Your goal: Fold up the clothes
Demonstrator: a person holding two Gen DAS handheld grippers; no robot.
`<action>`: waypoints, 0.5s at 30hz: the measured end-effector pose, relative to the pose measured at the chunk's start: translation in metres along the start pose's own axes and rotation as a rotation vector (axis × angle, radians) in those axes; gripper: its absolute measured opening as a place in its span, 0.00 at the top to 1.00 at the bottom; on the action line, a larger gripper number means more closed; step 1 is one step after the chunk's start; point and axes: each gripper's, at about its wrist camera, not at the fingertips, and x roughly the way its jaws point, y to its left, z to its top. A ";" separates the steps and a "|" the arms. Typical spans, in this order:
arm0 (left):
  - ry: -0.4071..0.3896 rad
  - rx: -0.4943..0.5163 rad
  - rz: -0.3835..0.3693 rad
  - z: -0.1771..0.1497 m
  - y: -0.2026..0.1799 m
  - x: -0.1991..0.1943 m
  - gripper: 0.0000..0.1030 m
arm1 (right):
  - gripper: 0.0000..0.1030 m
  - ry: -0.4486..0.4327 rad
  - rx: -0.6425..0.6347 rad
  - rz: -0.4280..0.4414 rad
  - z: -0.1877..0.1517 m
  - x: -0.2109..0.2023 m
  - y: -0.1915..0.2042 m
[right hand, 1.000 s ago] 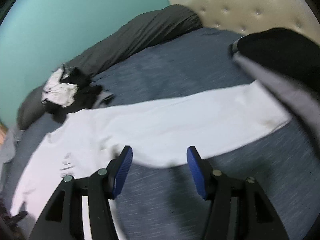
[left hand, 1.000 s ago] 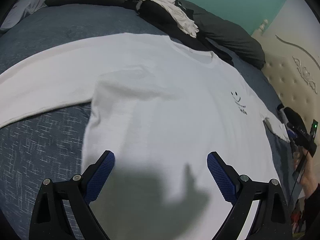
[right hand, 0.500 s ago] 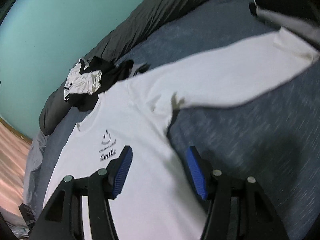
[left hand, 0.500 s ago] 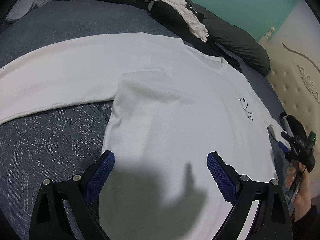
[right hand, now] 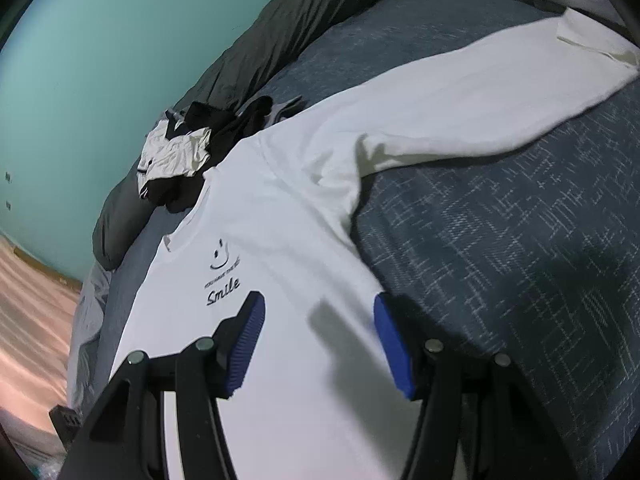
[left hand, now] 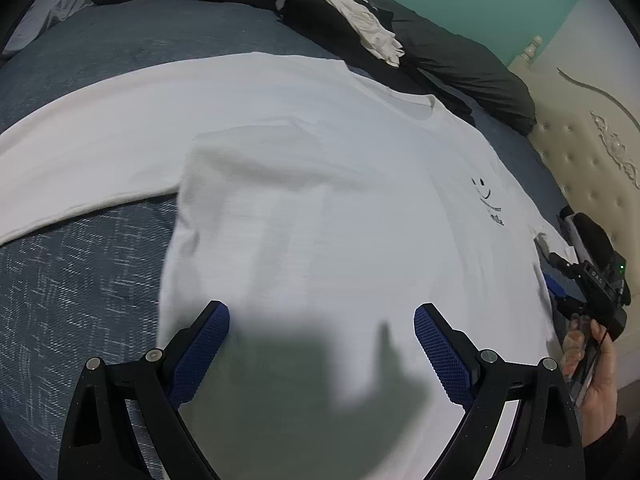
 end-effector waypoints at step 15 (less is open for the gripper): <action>0.024 0.059 -0.004 -0.005 -0.023 0.015 0.07 | 0.44 -0.093 0.117 0.013 0.024 -0.010 -0.034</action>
